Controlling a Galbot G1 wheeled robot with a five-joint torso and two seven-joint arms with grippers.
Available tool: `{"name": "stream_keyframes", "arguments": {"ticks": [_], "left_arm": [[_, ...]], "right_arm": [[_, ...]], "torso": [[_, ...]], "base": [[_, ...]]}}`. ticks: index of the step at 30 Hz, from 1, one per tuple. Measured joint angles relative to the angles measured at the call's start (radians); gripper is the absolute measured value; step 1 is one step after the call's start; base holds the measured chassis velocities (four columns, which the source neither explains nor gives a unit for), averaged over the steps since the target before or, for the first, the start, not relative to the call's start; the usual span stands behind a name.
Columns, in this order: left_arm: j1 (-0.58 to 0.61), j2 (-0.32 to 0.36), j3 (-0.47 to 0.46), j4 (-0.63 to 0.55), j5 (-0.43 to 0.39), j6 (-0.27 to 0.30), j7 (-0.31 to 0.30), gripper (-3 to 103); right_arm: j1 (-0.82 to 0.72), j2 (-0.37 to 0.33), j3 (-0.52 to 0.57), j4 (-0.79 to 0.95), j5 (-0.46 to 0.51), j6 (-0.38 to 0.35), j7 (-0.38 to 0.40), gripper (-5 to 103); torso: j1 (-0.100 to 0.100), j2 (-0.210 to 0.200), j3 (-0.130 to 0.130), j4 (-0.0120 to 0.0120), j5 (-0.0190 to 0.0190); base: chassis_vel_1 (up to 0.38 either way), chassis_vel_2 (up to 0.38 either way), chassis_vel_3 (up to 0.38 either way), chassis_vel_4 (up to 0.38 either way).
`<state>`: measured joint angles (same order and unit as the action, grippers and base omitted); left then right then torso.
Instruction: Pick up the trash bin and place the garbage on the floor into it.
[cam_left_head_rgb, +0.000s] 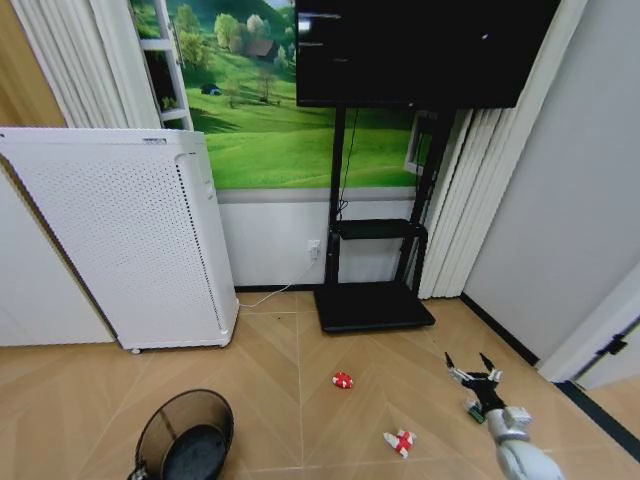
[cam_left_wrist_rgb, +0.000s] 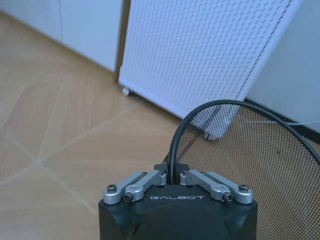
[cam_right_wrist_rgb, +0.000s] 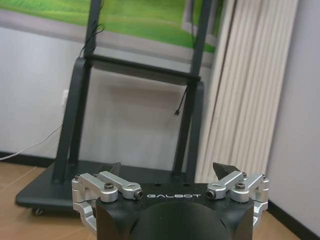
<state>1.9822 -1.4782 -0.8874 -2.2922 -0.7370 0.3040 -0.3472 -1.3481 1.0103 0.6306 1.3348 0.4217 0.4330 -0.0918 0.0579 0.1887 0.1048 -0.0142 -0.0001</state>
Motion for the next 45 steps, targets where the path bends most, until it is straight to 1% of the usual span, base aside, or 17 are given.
{"name": "stream_keyframes", "arguments": {"ticks": [1, 4, 5, 6, 9, 10, 12, 14, 16, 19, 21, 23, 26, 28, 34, 42, 45], "left_arm": [[0.005, 0.004, 0.0, -0.02, 0.026, -0.012, 0.009, 6], [0.016, 0.006, 0.003, -0.033, 0.043, -0.026, 0.017, 6], [0.023, 0.006, 0.005, -0.032, 0.062, -0.041, 0.026, 6], [0.023, 0.006, 0.005, -0.032, 0.062, -0.041, 0.026, 6], [0.019, 0.004, 0.008, 0.01, 0.082, -0.06, 0.035, 6], [0.019, 0.004, 0.008, 0.01, 0.082, -0.06, 0.035, 6], [0.006, 0.005, 0.008, 0.047, 0.084, -0.065, 0.037, 6], [0.0, 0.006, 0.007, 0.058, 0.08, -0.065, 0.037, 6], [-0.011, 0.008, 0.005, 0.07, 0.074, -0.062, 0.036, 6], [-0.024, 0.008, 0.004, 0.072, 0.07, -0.052, 0.031, 6], [-0.033, 0.004, 0.006, 0.071, 0.07, -0.042, 0.026, 6], [-0.039, 0.0, 0.008, 0.07, 0.071, -0.037, 0.022, 6], [-0.047, -0.006, 0.013, 0.069, 0.078, -0.031, 0.02, 6], [-0.054, -0.018, 0.021, 0.068, 0.094, -0.027, 0.017, 6], [-0.058, -0.03, 0.027, 0.067, 0.114, -0.026, 0.017, 6], [-0.056, -0.043, 0.032, 0.077, 0.142, -0.032, 0.02, 6], [-0.053, -0.045, 0.031, 0.084, 0.147, -0.039, 0.023, 6]], "right_arm": [[0.011, 0.022, -0.011, -0.02, -0.038, 0.014, -0.007, 100], [0.024, 0.041, -0.028, -0.048, -0.081, 0.021, -0.018, 100], [0.032, 0.053, -0.048, -0.08, -0.125, 0.025, -0.026, 100], [0.032, 0.053, -0.048, -0.08, -0.125, 0.025, -0.026, 100], [0.057, 0.096, -0.078, -0.186, -0.227, 0.05, -0.05, 100], [0.057, 0.096, -0.078, -0.186, -0.227, 0.05, -0.05, 100], [0.065, 0.128, -0.089, -0.228, -0.278, 0.038, -0.034, 100], [0.069, 0.142, -0.093, -0.244, -0.289, 0.034, -0.025, 100], [0.075, 0.161, -0.1, -0.264, -0.303, 0.031, -0.021, 100], [0.059, 0.169, -0.11, -0.264, -0.304, 0.02, -0.02, 100], [0.035, 0.173, -0.114, -0.262, -0.31, 0.019, -0.028, 100], [0.02, 0.173, -0.115, -0.263, -0.317, 0.019, -0.035, 100], [0.011, 0.177, -0.113, -0.284, -0.336, 0.035, -0.036, 100], [0.003, 0.176, -0.103, -0.316, -0.38, 0.071, -0.035, 100], [-0.004, 0.174, -0.1, -0.334, -0.386, 0.07, -0.041, 100], [-0.01, 0.221, -0.11, -0.358, -0.4, 0.055, -0.046, 100], [-0.011, 0.247, -0.111, -0.367, -0.44, 0.06, -0.045, 100]], "torso": [[0.0, 0.0, 0.0, 0.0002, 0.0003], [0.0, 0.0, 0.0, 0.0003, 0.0002], [0.0, 0.0, 0.0, 0.0005, 0.0], [0.0, 0.0, 0.0, 0.0005, 0.0], [0.0, 0.0, 0.0, 0.0002, 0.0001], [0.0, 0.0, 0.0, 0.0002, 0.0001], [0.0, 0.0, 0.0, 0.0004, 0.0001], [0.0, 0.0, 0.0, 0.0002, -0.0004], [0.0, 0.0, 0.0, 0.0006, 0.0003], [0.0, 0.0, 0.0, 0.0004, -0.0004], [0.0, 0.0, 0.0, 0.0001, 0.0003], [0.0, 0.0, 0.0, -0.0001, 0.0], [0.0, 0.0, 0.0, -0.0001, -0.0001], [0.0, 0.0, 0.0, 0.0003, 0.0001], [0.0, 0.0, 0.0, 0.0001, 0.0], [0.0, 0.0, 0.0, 0.0002, 0.0002], [0.0, 0.0, 0.0, 0.0002, 0.0]], "base": [[0.0, 0.0, 0.0, 0.0], [0.0, 0.0, 0.0, 0.0], [0.0, 0.0, 0.0, 0.0], [0.0, 0.0, 0.0, 0.0], [0.0, 0.0, 0.0, 0.0], [0.0, 0.0, 0.0, 0.0], [0.0, 0.0, 0.0, 0.0], [0.0, 0.0, 0.0, 0.0], [0.0, 0.0, 0.0, 0.0], [0.0, 0.0, 0.0, 0.0], [0.0, 0.0, 0.0, 0.0], [0.0, 0.0, 0.0, 0.0], [0.0, 0.0, 0.0, 0.0], [0.0, 0.0, 0.0, 0.0], [0.0, 0.0, 0.0, 0.0], [0.0, 0.0, 0.0, 0.0], [0.0, 0.0, 0.0, 0.0]]}}
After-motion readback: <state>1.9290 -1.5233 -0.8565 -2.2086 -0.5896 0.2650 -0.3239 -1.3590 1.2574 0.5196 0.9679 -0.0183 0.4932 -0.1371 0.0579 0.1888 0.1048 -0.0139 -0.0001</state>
